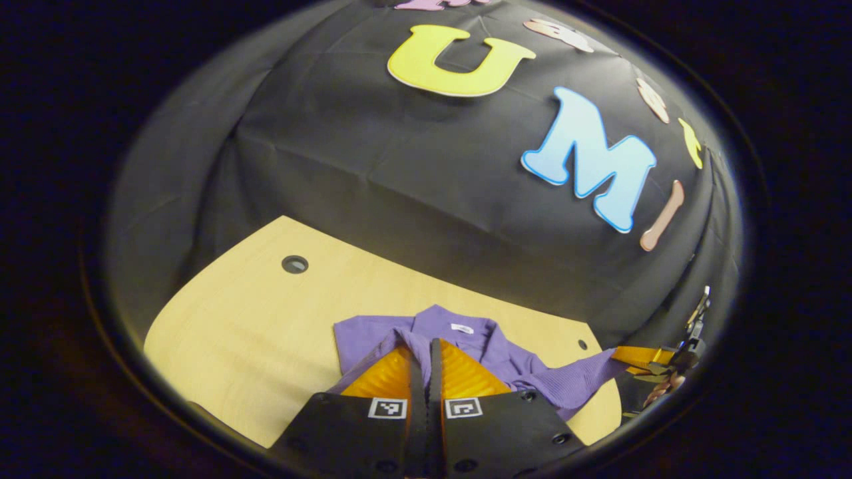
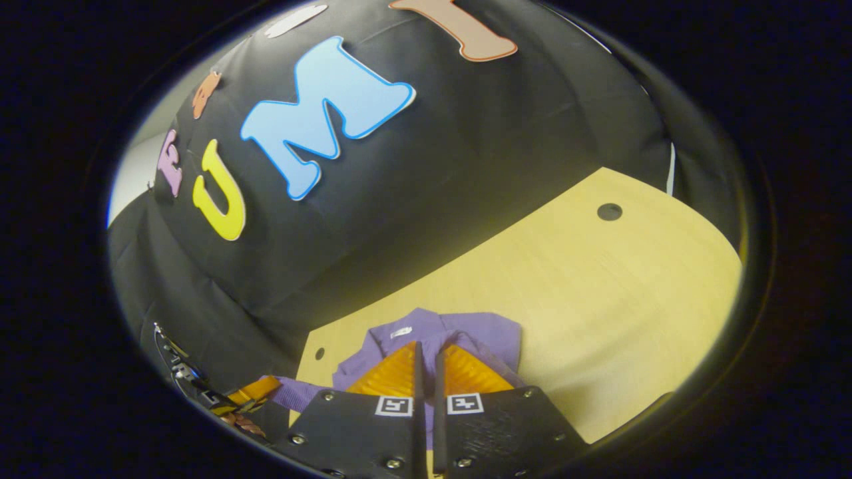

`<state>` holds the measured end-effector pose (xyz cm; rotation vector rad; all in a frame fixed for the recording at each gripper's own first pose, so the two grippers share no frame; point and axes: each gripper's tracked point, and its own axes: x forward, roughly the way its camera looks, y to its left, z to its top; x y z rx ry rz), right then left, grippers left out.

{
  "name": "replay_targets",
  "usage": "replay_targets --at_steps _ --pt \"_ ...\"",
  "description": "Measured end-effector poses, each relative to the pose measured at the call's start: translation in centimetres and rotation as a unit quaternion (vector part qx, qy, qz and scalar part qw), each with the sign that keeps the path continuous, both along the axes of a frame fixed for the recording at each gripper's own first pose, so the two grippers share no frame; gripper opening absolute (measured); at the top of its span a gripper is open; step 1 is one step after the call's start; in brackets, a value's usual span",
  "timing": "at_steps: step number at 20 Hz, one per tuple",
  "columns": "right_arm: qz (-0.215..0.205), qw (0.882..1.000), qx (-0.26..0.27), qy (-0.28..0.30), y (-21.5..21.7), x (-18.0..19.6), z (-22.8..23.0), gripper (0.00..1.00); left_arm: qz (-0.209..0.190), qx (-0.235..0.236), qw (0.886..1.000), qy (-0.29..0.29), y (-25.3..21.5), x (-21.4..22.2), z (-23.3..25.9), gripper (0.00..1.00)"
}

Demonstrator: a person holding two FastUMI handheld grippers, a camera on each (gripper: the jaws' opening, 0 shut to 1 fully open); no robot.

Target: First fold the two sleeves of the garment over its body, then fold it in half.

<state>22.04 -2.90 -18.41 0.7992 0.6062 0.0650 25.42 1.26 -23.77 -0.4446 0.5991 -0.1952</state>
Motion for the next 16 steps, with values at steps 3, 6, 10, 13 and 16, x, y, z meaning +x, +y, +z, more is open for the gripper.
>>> replay_targets --at_steps 3,6,10,13,16 --pt "0.008 1.0 -0.009 0.01 -0.5 3.4 -2.1 0.04 0.012 0.014 1.0 0.007 -0.4 3.9 -2.1 0.06" --pt "0.016 0.999 -0.027 0.016 -0.5 6.1 -4.3 0.04 0.019 0.037 0.999 0.004 -0.6 6.5 -3.8 0.06" --pt "0.028 0.998 -0.058 0.028 -0.4 7.8 -7.5 0.04 0.036 0.077 0.996 0.017 -0.5 8.1 -6.9 0.07" --pt "0.03 0.995 -0.079 0.046 -0.5 8.1 -9.5 0.04 0.044 0.098 0.994 0.034 -0.3 8.2 -8.6 0.07" --pt "0.033 0.993 -0.103 0.049 -0.4 7.9 -9.9 0.1 0.044 0.114 0.992 0.041 -0.2 7.7 -8.7 0.14"
